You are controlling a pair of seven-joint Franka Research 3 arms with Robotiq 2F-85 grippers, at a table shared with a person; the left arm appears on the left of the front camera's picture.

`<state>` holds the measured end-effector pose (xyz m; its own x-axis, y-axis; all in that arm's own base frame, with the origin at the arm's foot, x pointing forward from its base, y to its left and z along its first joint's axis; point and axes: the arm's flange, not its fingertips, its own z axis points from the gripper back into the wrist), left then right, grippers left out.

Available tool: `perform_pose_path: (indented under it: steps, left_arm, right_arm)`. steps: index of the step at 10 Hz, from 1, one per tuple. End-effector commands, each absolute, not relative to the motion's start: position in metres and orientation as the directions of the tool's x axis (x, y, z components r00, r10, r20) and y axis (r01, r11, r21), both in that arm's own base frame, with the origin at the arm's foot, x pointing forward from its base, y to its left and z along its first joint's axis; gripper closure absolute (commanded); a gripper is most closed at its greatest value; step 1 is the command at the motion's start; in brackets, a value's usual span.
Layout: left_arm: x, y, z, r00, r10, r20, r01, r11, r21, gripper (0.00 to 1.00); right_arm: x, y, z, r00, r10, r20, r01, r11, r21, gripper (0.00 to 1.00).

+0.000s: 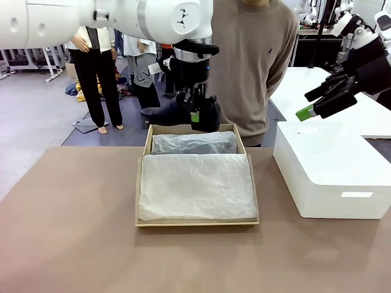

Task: Pack the shoes into the box.
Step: Place the other shoe of the Shoes into the Shoes Box.

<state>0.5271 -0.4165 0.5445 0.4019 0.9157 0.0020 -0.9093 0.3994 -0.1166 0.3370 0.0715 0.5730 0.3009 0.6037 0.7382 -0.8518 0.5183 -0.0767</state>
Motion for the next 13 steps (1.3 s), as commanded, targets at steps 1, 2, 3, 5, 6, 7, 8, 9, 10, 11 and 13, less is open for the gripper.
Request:
perform_pose_path:
  steps: [1, 2, 3, 5, 6, 7, 8, 9, 10, 11, 13]
  left_arm:
    - [0.530, -0.435, 0.547, 0.290, 0.956, 0.035, -0.949, 0.292, -0.117, 1.00]
    - [0.529, -0.440, 0.544, 0.260, 0.964, 0.049, -0.956, 0.265, -0.126, 1.00]
    - [0.528, -0.442, 0.542, 0.267, 0.962, 0.052, -0.956, 0.271, -0.111, 1.00]
    - [0.527, -0.433, 0.532, 0.333, 0.943, 0.005, -0.936, 0.331, -0.117, 1.00]
    - [0.527, -0.433, 0.532, 0.333, 0.943, 0.005, -0.936, 0.331, -0.117, 1.00]
    - [0.527, -0.433, 0.532, 0.333, 0.943, 0.005, -0.936, 0.331, -0.117, 1.00]
    - [0.527, -0.433, 0.532, 0.333, 0.943, 0.005, -0.936, 0.331, -0.117, 1.00]
    - [0.528, -0.436, 0.526, 0.330, 0.944, 0.009, -0.937, 0.329, -0.115, 1.00]
    - [0.524, -0.442, 0.524, 0.259, 0.966, 0.015, -0.959, 0.259, -0.117, 1.00]
    - [0.522, -0.453, 0.523, 0.249, 0.968, 0.012, -0.961, 0.249, -0.119, 1.00]
    - [0.524, -0.468, 0.517, 0.206, 0.978, 0.031, -0.972, 0.208, -0.112, 1.00]
  right_arm:
    - [0.338, 0.072, 0.573, 0.295, 0.595, 0.748, -0.856, 0.512, -0.070, 0.00]
    - [0.338, 0.072, 0.573, 0.295, 0.595, 0.748, -0.856, 0.512, -0.070, 0.00]
    - [0.338, 0.072, 0.573, 0.295, 0.595, 0.748, -0.856, 0.512, -0.070, 0.00]
    - [0.338, 0.072, 0.573, 0.295, 0.595, 0.748, -0.856, 0.512, -0.070, 0.00]
    - [0.338, 0.072, 0.573, 0.295, 0.595, 0.748, -0.856, 0.512, -0.070, 0.00]
    - [0.338, 0.072, 0.573, 0.295, 0.595, 0.748, -0.856, 0.512, -0.070, 0.00]
    - [0.338, 0.072, 0.573, 0.295, 0.595, 0.748, -0.856, 0.512, -0.070, 0.00]
    - [0.338, 0.072, 0.573, 0.295, 0.595, 0.748, -0.856, 0.512, -0.070, 0.00]
    - [0.338, 0.072, 0.573, 0.295, 0.595, 0.748, -0.856, 0.512, -0.070, 0.00]
    - [0.338, 0.072, 0.573, 0.295, 0.595, 0.748, -0.856, 0.512, -0.070, 0.00]
    - [0.338, 0.072, 0.573, 0.295, 0.595, 0.748, -0.856, 0.512, -0.070, 0.00]
